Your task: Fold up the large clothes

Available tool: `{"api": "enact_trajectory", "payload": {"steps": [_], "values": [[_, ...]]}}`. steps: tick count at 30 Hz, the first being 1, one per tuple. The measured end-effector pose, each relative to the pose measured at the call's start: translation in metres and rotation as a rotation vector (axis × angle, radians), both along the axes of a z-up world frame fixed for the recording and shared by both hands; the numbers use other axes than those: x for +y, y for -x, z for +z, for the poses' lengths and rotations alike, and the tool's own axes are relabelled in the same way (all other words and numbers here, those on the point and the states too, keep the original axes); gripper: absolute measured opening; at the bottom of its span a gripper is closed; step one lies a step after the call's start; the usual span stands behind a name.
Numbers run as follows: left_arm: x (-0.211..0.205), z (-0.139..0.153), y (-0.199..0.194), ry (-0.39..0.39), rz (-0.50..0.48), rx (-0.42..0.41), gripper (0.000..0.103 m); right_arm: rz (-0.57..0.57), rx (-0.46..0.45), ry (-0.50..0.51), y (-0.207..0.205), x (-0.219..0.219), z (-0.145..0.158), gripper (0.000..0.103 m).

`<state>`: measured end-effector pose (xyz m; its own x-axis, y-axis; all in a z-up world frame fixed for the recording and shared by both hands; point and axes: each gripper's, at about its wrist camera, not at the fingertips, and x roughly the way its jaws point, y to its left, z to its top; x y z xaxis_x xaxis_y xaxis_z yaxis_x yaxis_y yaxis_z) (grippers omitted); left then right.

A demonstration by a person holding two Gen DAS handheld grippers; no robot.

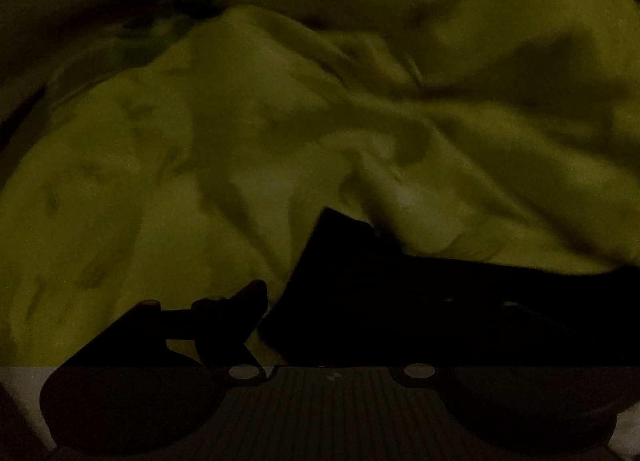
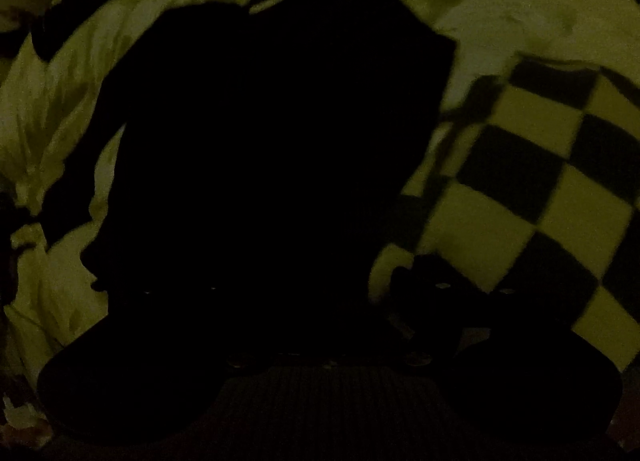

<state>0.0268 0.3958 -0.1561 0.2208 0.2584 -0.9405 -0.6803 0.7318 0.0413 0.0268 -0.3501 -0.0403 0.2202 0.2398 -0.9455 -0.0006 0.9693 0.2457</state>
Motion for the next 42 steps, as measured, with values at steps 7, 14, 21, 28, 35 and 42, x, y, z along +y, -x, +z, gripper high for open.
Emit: {"api": "enact_trajectory", "payload": {"steps": [7,14,21,28,35,42], "values": [[-0.011,-0.028,-0.018,-0.027,-0.058,0.054,0.092,-0.004,0.059,0.030,-0.009,0.011,-0.015,0.073],[-0.053,0.032,0.001,0.071,-0.117,-0.090,0.049,-0.093,0.046,-0.002,0.004,-0.008,-0.011,0.073],[-0.205,0.151,-0.003,0.193,-0.451,-0.353,0.046,-0.202,0.012,-0.059,0.017,-0.041,-0.003,0.073],[-0.444,0.177,-0.012,0.552,-1.000,-0.354,0.047,-0.263,-0.046,-0.114,0.029,-0.068,0.009,0.073],[-0.581,0.070,0.010,0.534,-1.242,0.188,0.103,-0.265,-0.121,-0.077,0.058,-0.097,0.029,0.073],[-0.552,0.074,0.025,0.460,-1.174,0.163,0.103,-0.302,-0.101,-0.128,0.074,-0.113,0.023,0.073]]}}
